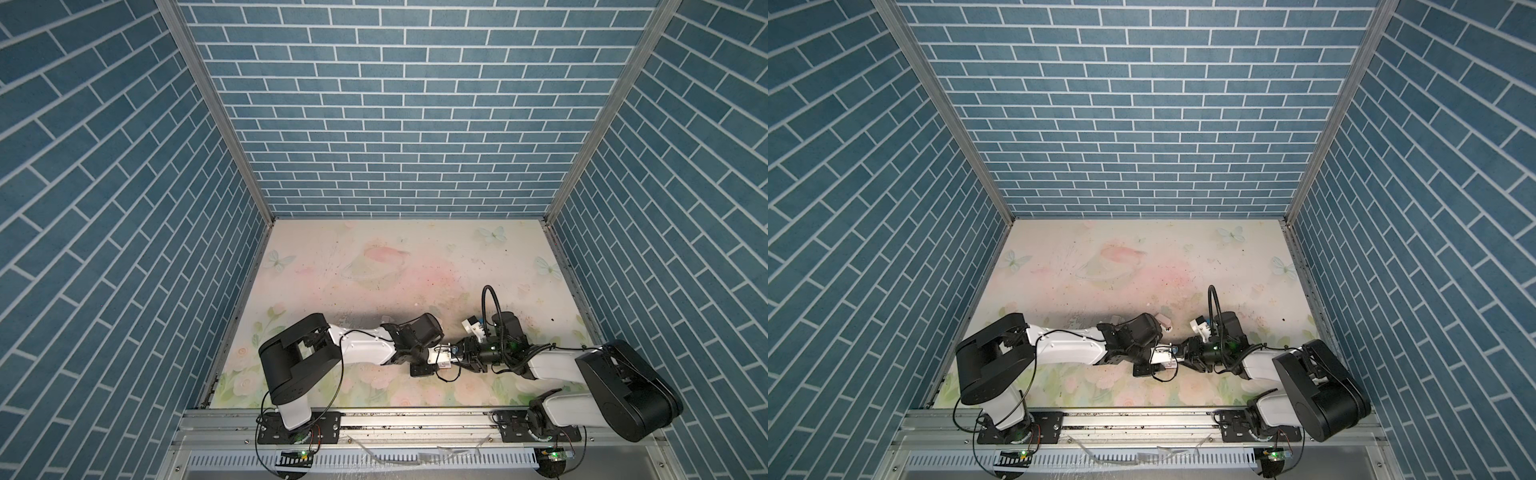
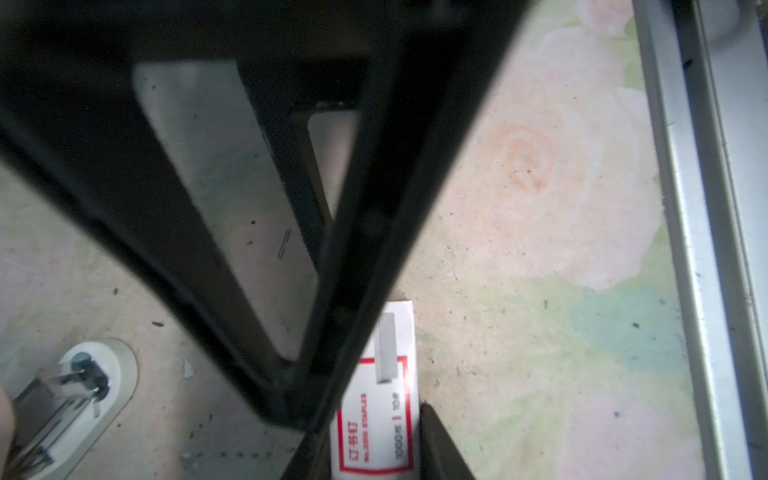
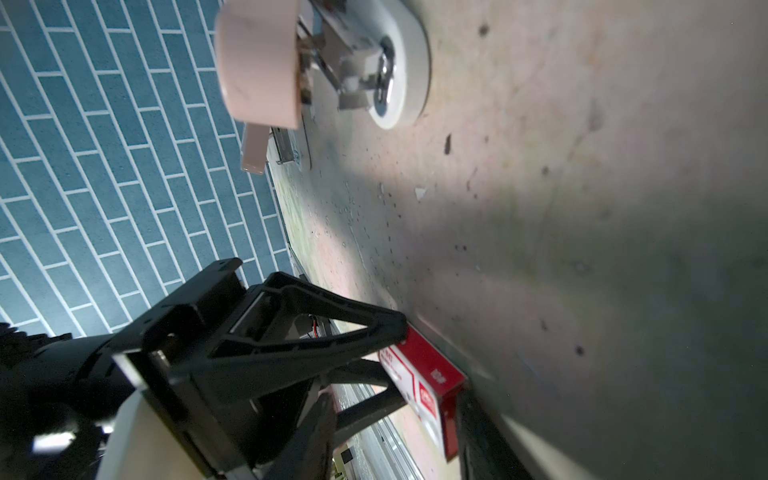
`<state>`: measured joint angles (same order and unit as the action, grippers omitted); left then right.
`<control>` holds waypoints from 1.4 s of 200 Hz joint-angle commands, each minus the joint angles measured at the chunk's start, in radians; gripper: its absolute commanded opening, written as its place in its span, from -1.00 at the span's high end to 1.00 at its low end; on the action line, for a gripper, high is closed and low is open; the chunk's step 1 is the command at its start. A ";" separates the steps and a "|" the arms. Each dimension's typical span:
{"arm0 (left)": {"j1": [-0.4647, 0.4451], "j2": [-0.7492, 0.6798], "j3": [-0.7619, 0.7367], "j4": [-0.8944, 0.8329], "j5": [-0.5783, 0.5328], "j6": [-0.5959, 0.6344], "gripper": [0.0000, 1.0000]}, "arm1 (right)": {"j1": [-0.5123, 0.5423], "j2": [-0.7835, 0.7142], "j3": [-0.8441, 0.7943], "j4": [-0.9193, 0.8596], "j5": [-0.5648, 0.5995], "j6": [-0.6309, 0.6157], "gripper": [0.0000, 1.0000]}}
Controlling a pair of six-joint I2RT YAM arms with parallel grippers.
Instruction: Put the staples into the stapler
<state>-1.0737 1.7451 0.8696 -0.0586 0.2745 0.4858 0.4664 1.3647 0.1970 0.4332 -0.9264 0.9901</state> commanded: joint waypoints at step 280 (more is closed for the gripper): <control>0.009 0.065 0.036 -0.152 0.011 0.023 0.28 | 0.046 0.046 0.001 0.087 -0.020 0.000 0.09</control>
<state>-1.0672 1.7649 0.9115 -0.1200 0.2939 0.4942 0.4973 1.3838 0.1825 0.4843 -0.9314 0.9871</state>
